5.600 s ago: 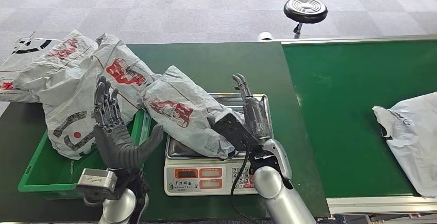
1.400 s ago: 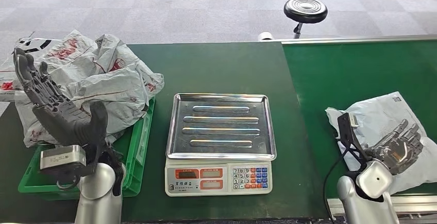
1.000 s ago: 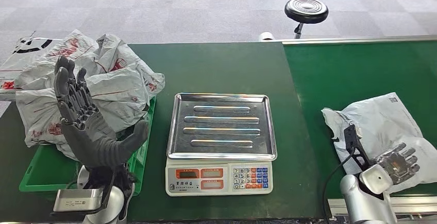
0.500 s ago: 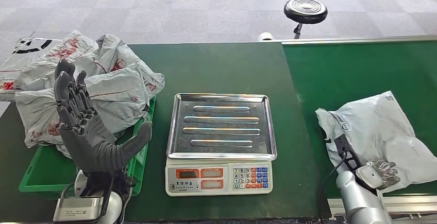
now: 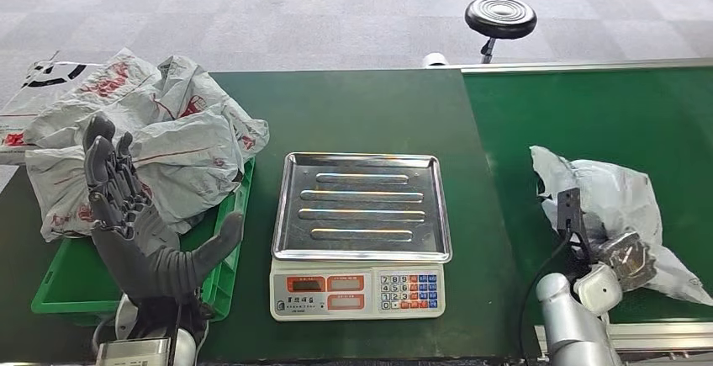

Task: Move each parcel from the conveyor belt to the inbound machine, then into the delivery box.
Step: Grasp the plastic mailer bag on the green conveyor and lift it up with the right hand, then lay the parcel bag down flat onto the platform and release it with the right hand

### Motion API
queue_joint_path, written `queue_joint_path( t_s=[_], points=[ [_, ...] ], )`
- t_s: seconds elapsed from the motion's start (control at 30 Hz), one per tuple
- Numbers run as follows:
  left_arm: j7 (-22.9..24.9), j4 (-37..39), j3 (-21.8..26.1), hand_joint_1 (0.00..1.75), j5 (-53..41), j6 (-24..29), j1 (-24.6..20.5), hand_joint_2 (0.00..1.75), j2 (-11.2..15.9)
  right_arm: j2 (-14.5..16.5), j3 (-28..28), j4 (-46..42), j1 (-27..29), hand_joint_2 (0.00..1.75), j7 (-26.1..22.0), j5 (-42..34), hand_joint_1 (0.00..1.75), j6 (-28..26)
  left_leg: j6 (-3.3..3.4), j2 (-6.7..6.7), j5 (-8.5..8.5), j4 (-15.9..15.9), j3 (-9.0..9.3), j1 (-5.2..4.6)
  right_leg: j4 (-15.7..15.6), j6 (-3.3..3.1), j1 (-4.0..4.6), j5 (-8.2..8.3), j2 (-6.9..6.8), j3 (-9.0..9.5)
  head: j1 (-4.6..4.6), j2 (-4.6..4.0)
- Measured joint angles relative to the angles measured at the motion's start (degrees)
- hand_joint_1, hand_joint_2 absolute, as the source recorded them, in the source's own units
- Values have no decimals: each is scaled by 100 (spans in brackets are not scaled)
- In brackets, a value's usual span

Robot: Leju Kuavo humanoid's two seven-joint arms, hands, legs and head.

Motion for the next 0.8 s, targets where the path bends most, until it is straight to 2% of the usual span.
queue_joint_path(
  t_s=[0.13, 0.2, 0.37, 0.53, 0.6, 0.7, 0.8],
  points=[
    [21, 7, 1, 0, -9, 27, 17, 175, 0, 690, -144, -2696, 551, 175, -1255, -285, 175, -96, -3, -10, -2, -2, -7, 1, 3, -9, 2, -12, -12, -9, -1, 0],
    [22, 21, 2, 0, -9, 48, 16, 175, 0, 989, -199, -3690, 688, 175, -1682, -397, 175, -104, -5, -10, -3, -2, -6, 4, 2, -12, 4, -17, -12, -10, -1, 0],
    [22, 56, 3, 0, -9, 82, 13, 175, 0, 1454, -281, -5156, 903, 175, -1909, -489, 175, -96, -6, -4, -5, -2, -4, 5, 1, -12, 1, -18, -8, -9, 0, 0],
    [0, 78, 5, 0, -9, 104, 9, 175, 0, 1700, -300, -5653, 968, 175, -2361, -697, 175, -86, -5, 1, -6, -2, -2, 1, 1, -10, -1, -15, -3, -5, 0, 0],
    [-40, 100, 4, 0, -12, 154, -4, 175, 0, 1746, -90, -5589, 965, 175, -2421, -818, 175, 17, -5, 7, -6, -2, 0, 1, 2, -10, 0, -14, 1, -2, 1, 0],
    [-116, 166, 3, 0, -63, 261, -77, 175, 4, 1689, 721, -5174, 905, 175, -2260, -1123, 175, 668, -8, 28, -5, -5, 5, 2, 5, -17, 3, -10, 17, -2, 1, 0],
    [-87, 327, -3, 0, -258, 262, -268, 175, 20, 1624, 1925, -4372, 691, 175, -2360, -1783, 175, 1669, -23, 46, 6, -7, 9, 3, 11, -32, 8, 0, 37, -15, 1, 0]
  ],
)
